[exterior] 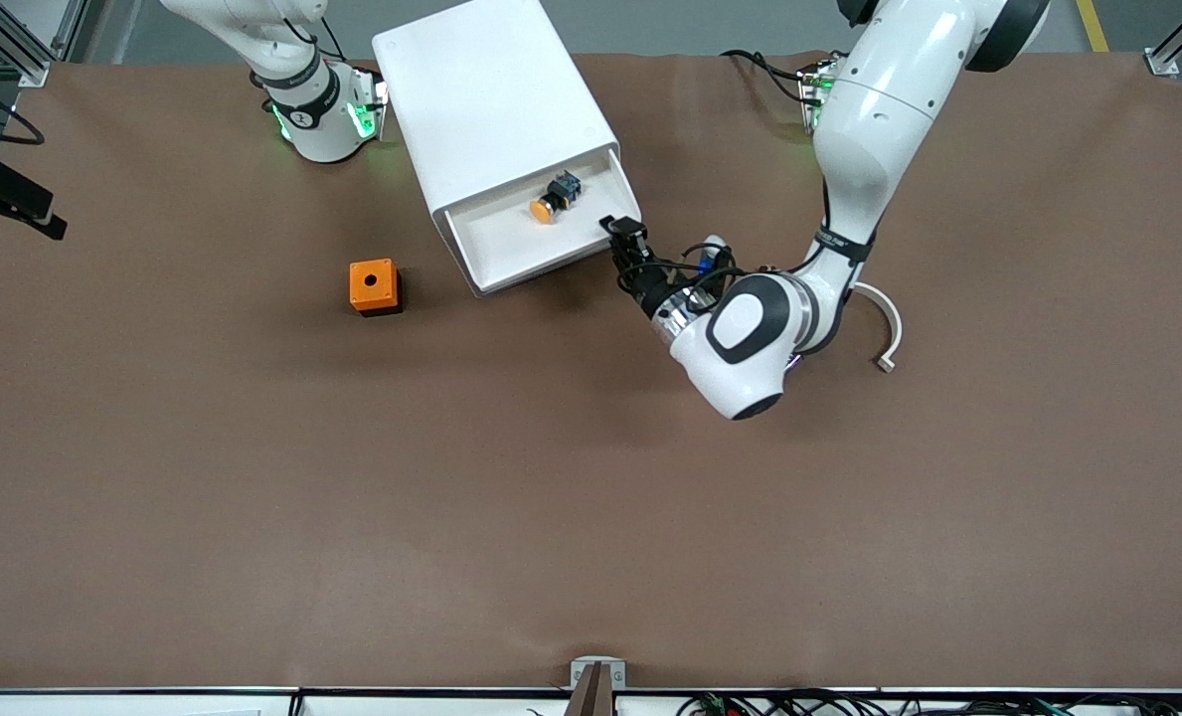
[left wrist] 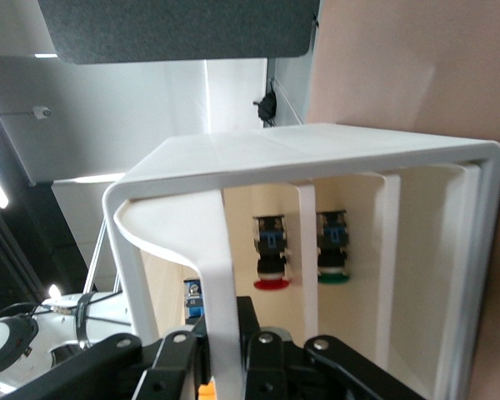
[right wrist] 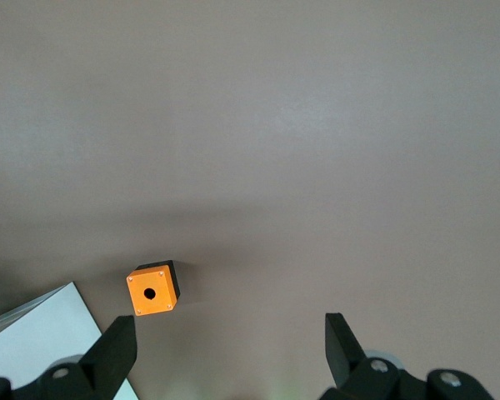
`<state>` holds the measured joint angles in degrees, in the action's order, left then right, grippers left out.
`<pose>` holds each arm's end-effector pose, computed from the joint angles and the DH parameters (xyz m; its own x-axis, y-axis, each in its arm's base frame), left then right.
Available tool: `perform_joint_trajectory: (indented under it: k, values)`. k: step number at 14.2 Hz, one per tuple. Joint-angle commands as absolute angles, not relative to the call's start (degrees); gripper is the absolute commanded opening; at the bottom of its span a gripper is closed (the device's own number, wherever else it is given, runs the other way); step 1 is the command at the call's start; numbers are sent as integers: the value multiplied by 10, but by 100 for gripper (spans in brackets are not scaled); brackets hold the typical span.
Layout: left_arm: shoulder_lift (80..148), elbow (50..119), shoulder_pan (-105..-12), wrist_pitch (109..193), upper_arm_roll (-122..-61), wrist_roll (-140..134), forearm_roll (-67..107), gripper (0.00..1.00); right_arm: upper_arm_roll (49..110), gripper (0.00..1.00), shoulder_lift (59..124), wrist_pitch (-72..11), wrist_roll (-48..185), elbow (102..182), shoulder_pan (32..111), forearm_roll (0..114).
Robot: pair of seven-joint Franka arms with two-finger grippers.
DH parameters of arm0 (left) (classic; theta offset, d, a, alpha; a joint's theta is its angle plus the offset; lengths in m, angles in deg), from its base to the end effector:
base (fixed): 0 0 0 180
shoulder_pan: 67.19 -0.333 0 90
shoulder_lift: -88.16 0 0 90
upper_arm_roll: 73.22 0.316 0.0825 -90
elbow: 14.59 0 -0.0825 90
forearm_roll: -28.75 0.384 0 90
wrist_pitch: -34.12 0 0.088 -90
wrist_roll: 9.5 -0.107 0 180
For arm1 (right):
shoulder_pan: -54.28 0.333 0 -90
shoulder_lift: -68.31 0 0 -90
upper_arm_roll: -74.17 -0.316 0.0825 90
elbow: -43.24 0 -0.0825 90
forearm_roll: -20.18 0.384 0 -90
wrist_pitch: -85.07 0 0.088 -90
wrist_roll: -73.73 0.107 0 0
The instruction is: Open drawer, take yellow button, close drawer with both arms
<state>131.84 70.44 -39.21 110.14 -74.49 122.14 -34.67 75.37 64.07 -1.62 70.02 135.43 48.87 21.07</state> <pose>0.5062 -0.4086 0.2497 -0.5366 0.8410 -0.0697 0.1843 0.0362 -0.9822 0.5220 -0.0592 0.6415 0.9986 -0.0496 -0.0208 -0.0500 -0.9986 -0.0185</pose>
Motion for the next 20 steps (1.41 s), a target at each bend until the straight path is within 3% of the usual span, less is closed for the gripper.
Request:
perform_joint_trajectory:
  k: [1, 12, 13, 15, 20]
  values:
    - [1318, 691, -406, 1113, -740, 1216, -354, 14, 754, 100, 681, -29, 697, 1333, 482, 206]
    - [1318, 680, -425, 1115, -723, 1211, -353, 18, 757, 100, 741, -69, 652, 1324, 454, 203]
    - [1318, 680, -425, 1115, -723, 1210, -352, 36, 756, 100, 758, -67, 653, 1324, 457, 190]
    - [1318, 679, -426, 1115, -723, 1192, -351, 100, 755, 100, 759, -60, 666, 1325, 460, 188]
    - [1318, 670, -443, 1116, -723, 1130, -352, 100, 750, 100, 741, -6, 798, 1330, 488, 198]
